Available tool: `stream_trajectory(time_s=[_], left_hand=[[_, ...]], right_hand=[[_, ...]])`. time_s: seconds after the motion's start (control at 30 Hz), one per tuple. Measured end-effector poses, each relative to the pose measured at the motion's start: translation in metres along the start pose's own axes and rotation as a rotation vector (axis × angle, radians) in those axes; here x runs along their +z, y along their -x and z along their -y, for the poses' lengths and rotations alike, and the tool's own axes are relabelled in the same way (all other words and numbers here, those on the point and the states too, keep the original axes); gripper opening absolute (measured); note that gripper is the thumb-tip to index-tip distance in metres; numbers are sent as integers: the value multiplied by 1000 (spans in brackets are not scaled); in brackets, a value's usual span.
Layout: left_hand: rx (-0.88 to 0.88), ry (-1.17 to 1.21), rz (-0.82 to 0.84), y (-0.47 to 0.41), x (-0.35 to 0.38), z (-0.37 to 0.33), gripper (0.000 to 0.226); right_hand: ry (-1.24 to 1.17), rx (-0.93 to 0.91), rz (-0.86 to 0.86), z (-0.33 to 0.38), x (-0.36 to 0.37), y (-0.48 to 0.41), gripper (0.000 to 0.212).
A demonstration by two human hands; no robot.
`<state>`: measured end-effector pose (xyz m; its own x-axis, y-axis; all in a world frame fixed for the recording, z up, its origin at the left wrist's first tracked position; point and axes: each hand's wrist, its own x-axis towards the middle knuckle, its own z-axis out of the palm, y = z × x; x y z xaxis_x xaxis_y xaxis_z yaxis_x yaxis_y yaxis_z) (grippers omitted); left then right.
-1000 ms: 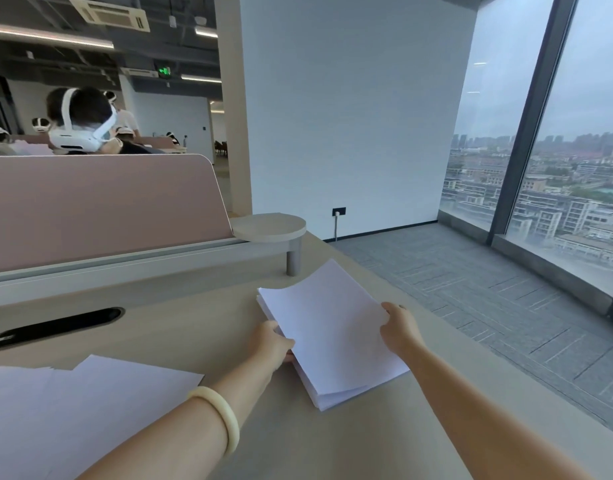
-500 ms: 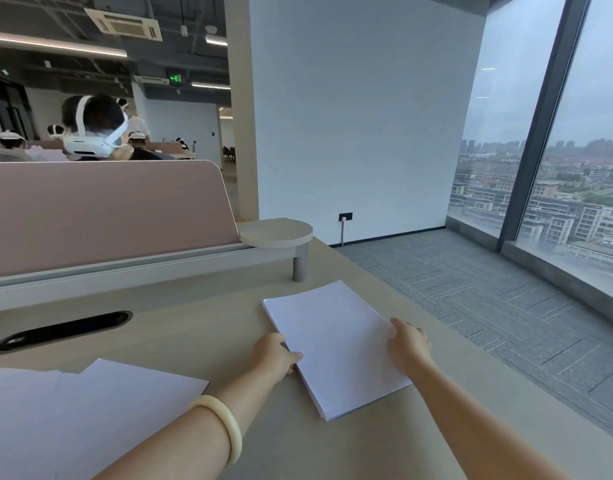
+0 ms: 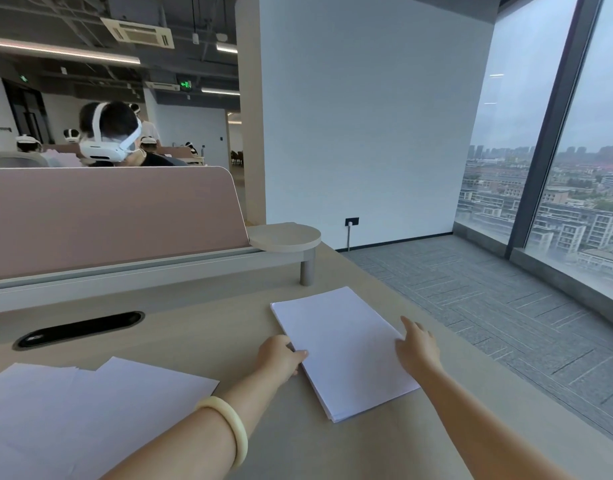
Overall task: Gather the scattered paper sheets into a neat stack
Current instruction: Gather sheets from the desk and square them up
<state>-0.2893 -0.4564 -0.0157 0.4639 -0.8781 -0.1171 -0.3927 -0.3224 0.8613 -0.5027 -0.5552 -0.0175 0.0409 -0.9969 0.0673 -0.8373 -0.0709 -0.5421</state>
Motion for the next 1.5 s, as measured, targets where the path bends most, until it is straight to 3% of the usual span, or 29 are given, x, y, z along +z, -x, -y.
stream_trajectory(time_s=[0.07, 0.13, 0.23, 0.27, 0.37, 0.67, 1.17, 1.5], left_hand=[[41, 19, -51, 2, -5, -1, 26], [79, 35, -98, 6, -13, -4, 18], [147, 51, -141, 18, -26, -9, 25], [158, 77, -154, 19, -28, -10, 15], [187, 97, -179, 28, -38, -14, 52], [217, 135, -298, 74, -107, 4, 59], [83, 120, -602, 170, -278, 105, 59], [-160, 60, -770, 240, -363, 190, 62]], right_hand=[[-29, -39, -14, 6, -3, 3, 55], [-62, -81, -17, 15, -6, 8, 54], [-116, -140, -23, 32, -12, 23, 52], [-135, -161, -23, 36, -14, 27, 51], [-182, -219, -15, 50, -17, 37, 50], [-287, -342, 44, 106, -10, 94, 45], [-355, -541, 259, 229, 53, 200, 47], [-335, -630, 430, 295, 114, 267, 49]])
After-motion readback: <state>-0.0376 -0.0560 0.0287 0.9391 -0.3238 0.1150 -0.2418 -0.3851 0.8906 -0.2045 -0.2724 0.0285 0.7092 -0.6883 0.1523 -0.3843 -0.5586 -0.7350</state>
